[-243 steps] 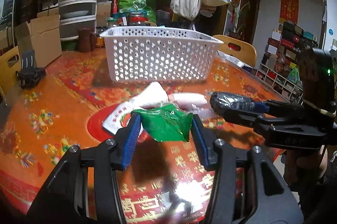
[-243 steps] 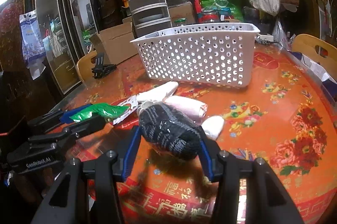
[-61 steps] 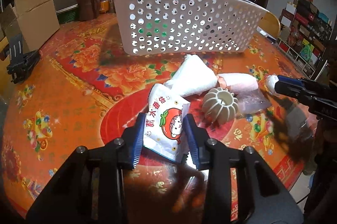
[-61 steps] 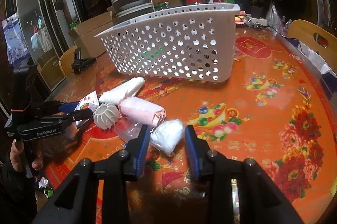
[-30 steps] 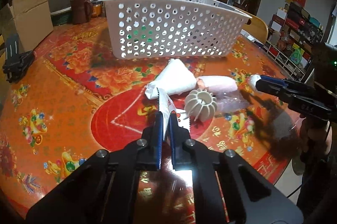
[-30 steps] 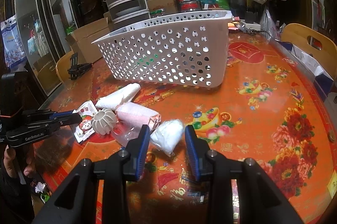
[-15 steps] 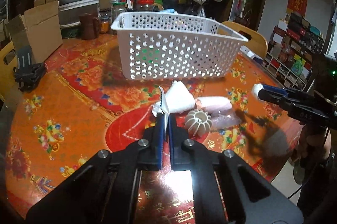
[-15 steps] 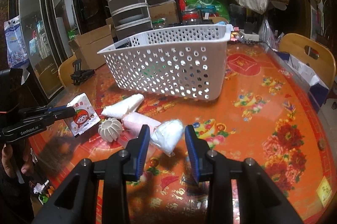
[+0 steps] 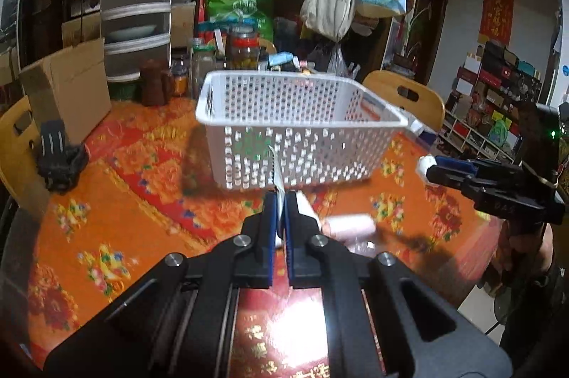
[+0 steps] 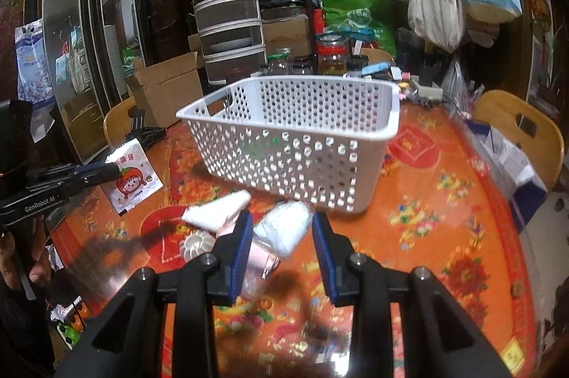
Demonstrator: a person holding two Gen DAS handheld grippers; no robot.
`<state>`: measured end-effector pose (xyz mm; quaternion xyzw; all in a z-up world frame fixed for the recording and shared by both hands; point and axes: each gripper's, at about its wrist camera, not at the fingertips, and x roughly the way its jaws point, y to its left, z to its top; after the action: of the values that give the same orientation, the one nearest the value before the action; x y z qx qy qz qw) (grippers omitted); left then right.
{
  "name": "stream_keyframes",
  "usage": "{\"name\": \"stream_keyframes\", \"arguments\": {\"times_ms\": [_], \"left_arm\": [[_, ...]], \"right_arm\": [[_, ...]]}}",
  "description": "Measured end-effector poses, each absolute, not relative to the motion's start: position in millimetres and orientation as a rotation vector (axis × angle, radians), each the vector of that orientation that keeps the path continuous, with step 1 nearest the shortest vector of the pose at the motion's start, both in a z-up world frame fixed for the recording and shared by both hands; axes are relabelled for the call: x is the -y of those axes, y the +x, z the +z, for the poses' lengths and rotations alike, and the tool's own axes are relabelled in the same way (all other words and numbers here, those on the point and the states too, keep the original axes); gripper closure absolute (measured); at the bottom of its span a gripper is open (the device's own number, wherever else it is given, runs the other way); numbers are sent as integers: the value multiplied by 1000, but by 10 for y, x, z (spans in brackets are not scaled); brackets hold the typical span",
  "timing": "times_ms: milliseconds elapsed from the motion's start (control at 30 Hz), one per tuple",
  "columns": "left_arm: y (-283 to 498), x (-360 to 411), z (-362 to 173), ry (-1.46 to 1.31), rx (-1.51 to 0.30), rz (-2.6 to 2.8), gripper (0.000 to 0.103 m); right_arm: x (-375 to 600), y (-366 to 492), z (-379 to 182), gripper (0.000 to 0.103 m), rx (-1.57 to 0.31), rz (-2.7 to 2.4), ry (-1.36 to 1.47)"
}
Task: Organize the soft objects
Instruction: 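Lift both held items and carry them over the white basket, then open the left tool to drop the printed packet while the right tool opens over the basket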
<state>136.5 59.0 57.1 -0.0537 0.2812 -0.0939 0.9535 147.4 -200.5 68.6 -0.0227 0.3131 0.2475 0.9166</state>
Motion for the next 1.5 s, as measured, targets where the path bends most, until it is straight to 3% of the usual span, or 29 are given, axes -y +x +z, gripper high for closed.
{"name": "stream_keyframes", "arguments": {"times_ms": [433,667,933,967,1000,1033,1500], "left_arm": [[1832,-554,1401,-105,-496,-214,99],[2362,-472,1577,-103,-535,-219,99],[3150,-211,1420,-67,-636,-206,99],[3236,-194,1382,-69,-651,-206,99],[3332,-181,1335,-69,-668,-201,99],[3452,-165,1285,-71,-690,-193,99],[4102,-164,650,-81,-846,-161,99]], "right_arm": [[1982,1956,1252,70,-613,499,-75],[1837,2487,1348,70,-664,486,-103],[1621,3074,1126,70,-742,424,-159],[1597,3163,1063,73,-762,412,-163],[1584,3228,1017,88,-781,413,-160],[1573,3295,967,89,-804,414,-155],[1484,3689,644,89,-902,359,-184]]}}
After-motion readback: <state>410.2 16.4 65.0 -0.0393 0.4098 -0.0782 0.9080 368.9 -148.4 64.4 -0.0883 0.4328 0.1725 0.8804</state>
